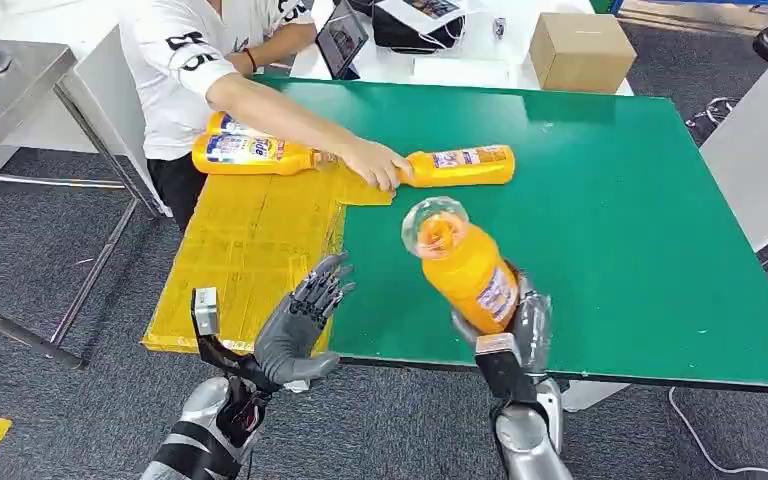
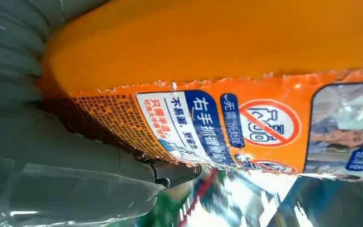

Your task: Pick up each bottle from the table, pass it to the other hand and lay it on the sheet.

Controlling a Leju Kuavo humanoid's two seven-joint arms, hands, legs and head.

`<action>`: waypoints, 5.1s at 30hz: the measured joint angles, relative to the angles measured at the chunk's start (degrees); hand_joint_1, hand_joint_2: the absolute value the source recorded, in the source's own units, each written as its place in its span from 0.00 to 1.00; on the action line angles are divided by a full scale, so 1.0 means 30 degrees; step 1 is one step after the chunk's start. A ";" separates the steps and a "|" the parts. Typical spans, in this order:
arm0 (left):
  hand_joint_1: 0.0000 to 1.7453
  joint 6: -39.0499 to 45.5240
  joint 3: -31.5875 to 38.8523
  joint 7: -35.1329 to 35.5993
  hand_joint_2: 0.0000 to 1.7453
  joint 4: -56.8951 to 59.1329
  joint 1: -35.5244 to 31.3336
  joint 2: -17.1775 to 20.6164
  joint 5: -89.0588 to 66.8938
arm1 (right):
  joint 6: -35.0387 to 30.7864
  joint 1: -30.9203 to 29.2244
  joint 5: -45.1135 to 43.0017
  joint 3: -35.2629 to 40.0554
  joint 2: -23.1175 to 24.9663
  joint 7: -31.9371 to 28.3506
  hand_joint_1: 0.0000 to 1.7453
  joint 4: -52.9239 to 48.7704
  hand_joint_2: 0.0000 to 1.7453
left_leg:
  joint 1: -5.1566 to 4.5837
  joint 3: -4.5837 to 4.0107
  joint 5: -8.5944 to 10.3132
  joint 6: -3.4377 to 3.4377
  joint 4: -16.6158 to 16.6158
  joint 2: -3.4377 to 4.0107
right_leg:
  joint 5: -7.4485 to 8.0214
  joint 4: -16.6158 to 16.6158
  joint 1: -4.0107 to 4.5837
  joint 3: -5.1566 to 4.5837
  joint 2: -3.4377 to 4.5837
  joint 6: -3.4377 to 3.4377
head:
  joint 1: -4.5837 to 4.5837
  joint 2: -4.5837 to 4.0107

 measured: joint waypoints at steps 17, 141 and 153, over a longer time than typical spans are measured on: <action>0.00 0.1057 -0.1711 -0.0677 1.00 -0.0582 0.0166 0.0517 -0.1290 | 0.2170 -0.0825 -0.0051 0.4174 0.2746 0.0095 1.00 0.7161 1.00 | 0.0013 0.0000 0.0006 -0.0003 0.0000 -0.0001 | -0.0001 0.0002 0.0008 -0.0009 -0.0001 -0.0003 | 0.0000 0.0000; 1.00 1.7390 0.0897 -0.0467 1.00 1.1293 -0.8492 0.2302 -2.8793 | -0.1436 0.0065 -0.4561 0.4210 0.0713 -0.0066 0.00 -0.6340 0.00 | 0.0022 -0.0023 0.0033 -0.0019 0.0007 0.0002 | 0.0017 0.0014 0.0018 -0.0025 0.0002 -0.0005 | 0.0007 0.0000; 1.00 1.6568 0.0853 -0.0677 1.00 1.1388 -0.8551 0.2477 -2.8771 | -0.0745 0.0064 -0.4677 0.3919 0.0837 -0.0066 0.00 -0.5539 0.00 | 0.0023 0.0009 0.0034 -0.0020 0.0005 0.0003 | 0.0018 0.0018 0.0020 0.0003 0.0003 -0.0005 | 0.0007 0.0000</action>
